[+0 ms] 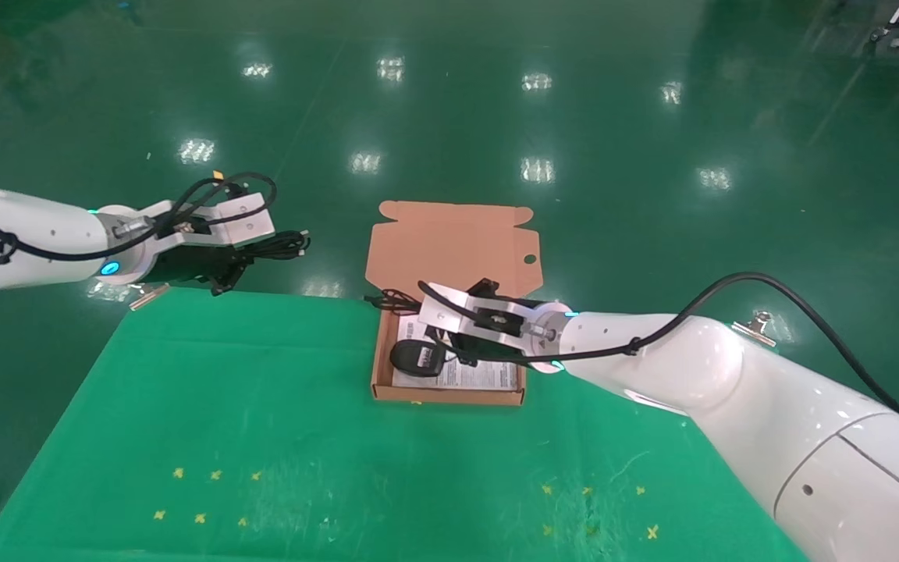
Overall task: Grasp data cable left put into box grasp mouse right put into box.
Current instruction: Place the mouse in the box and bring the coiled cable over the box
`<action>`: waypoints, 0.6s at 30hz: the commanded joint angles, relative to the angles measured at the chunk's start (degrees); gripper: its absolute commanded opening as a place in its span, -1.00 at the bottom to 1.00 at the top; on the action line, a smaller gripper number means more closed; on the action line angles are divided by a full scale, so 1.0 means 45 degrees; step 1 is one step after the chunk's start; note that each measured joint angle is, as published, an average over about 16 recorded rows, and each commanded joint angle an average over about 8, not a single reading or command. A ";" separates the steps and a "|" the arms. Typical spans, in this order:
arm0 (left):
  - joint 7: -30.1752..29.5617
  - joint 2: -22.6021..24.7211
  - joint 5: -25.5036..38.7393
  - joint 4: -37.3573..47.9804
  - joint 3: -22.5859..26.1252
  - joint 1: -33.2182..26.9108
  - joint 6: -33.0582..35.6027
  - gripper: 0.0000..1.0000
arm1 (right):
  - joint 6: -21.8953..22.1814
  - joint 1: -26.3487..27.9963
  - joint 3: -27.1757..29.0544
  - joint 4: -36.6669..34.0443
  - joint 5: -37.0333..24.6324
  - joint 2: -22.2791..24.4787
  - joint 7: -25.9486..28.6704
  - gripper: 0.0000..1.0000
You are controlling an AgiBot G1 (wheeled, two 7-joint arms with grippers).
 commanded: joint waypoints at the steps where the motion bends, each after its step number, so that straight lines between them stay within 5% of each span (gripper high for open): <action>1: -0.0004 -0.0017 0.0019 -0.0002 0.0003 -0.0012 0.0007 -1.00 | 0.0006 -0.0012 -0.0049 -0.0031 0.0057 -0.0006 -0.0009 1.00; 10: 0.0426 0.0558 -0.0524 -0.0123 0.0021 0.0788 -0.0634 -1.00 | 0.0137 -0.0036 -0.0218 0.0486 0.0012 0.0316 0.0245 1.00; 18: 0.2404 0.1914 -0.1542 0.0566 0.0122 0.2039 -0.2553 -1.00 | 0.0388 0.0657 -0.0407 0.1044 -0.0462 0.1497 0.0702 1.00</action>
